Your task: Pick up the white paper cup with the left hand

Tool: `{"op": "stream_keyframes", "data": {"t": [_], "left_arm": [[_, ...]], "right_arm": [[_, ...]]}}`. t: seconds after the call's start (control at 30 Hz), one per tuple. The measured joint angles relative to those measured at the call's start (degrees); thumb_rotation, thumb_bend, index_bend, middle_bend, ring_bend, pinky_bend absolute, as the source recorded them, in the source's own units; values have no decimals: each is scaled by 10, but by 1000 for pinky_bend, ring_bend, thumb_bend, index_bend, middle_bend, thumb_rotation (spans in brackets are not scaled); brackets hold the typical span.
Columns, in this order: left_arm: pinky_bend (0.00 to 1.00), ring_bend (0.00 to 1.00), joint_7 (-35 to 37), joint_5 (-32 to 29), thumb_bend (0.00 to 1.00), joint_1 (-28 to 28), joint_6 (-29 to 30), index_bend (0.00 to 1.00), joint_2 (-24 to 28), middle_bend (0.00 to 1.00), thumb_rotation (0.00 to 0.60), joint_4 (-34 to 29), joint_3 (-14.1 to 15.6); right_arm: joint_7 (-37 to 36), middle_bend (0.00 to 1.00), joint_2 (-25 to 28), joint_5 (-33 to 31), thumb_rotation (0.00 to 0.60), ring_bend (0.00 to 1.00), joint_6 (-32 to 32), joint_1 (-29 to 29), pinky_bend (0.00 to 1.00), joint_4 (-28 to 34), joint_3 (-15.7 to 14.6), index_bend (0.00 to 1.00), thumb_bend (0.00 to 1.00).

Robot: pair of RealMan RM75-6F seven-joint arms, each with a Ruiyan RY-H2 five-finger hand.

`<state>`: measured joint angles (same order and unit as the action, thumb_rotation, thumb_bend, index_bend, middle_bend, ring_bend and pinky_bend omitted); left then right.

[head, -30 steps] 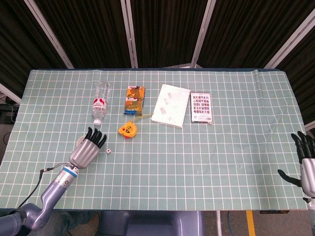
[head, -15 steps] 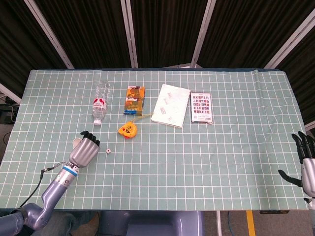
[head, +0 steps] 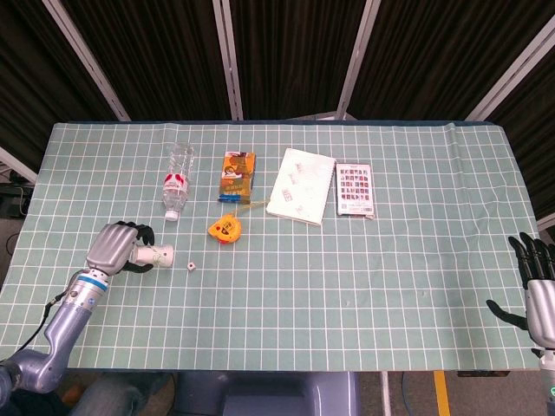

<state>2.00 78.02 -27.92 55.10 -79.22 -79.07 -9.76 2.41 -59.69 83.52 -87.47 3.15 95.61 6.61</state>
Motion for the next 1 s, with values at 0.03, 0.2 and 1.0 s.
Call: {"op": "stream_keyframes", "data": {"t": [0.03, 0.2, 1.0], "left_arm": [[394, 399, 52, -3, 0, -2, -17, 492, 5, 462, 600, 6, -1], [388, 394, 199, -5, 0, -14, -78, 487, 10, 455, 600, 61, -1], [0, 0, -232, 21, 0, -12, 32, 40, 2, 0, 600, 17, 46]], "right_arm": [[1, 0, -1, 0, 600, 0, 0, 0, 0, 0, 0, 0, 0], [2, 0, -2, -1, 600, 0, 0, 1, 0, 0, 1, 0, 0], [-25, 0, 7, 5, 600, 0, -8, -3, 0, -1, 1, 0, 0]]}}
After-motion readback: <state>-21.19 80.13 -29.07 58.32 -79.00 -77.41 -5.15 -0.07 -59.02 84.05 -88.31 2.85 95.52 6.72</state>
